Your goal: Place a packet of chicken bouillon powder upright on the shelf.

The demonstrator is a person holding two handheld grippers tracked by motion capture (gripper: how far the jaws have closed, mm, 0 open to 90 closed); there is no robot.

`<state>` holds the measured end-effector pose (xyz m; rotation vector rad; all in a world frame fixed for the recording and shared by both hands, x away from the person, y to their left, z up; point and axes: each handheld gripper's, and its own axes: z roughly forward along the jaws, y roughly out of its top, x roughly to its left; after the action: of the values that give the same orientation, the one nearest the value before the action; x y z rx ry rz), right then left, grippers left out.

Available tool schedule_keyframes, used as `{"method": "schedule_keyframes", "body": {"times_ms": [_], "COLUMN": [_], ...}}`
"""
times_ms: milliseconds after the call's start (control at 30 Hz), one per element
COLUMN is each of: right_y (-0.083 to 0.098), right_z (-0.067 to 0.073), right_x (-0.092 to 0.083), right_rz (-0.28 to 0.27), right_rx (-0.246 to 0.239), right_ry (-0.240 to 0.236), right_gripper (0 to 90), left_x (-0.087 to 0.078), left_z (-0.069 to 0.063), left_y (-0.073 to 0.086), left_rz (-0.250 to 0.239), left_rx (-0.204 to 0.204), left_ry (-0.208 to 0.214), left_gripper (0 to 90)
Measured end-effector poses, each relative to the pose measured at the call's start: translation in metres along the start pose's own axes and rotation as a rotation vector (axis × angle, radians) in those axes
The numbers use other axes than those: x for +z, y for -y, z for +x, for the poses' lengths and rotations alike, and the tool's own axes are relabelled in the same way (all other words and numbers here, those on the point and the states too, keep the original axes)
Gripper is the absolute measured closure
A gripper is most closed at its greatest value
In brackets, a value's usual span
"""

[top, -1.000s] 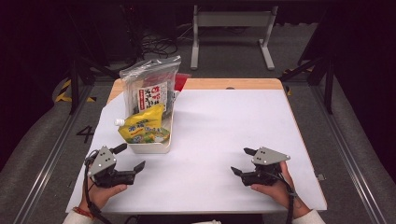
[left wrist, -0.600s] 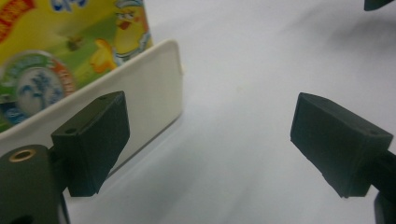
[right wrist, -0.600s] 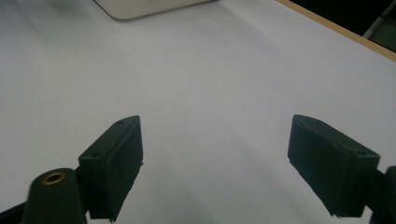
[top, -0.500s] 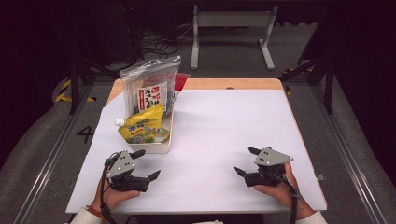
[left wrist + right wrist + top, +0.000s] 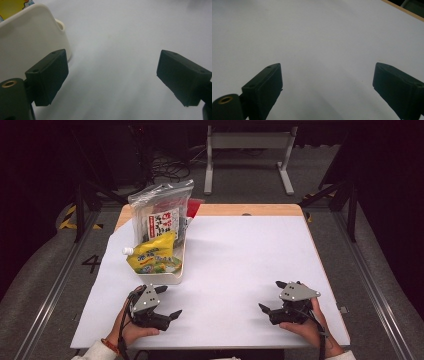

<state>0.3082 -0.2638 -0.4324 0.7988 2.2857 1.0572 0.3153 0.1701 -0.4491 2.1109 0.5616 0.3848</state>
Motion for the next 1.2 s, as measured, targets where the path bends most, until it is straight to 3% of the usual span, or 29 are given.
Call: {"method": "schedule_keyframes", "body": {"times_ms": [533,1200], "right_y": [0.0007,0.0009], "right_z": [0.0080,0.0096], "right_x": [0.0048,0.0049], "right_rz": [0.006,0.009], "right_rx": [-0.024,-0.035], "right_ry": [-0.027,-0.008], "right_gripper": [8.6,10.5], "left_x": [0.0002,-0.0008], "left_z": [0.0025,0.0039], "left_y": [-0.0003,-0.0007], "left_rz": [0.008,0.001], "left_rx": [0.007,0.004], "left_ry": [-0.003,-0.002], "left_gripper": [12.2,14.0]}}
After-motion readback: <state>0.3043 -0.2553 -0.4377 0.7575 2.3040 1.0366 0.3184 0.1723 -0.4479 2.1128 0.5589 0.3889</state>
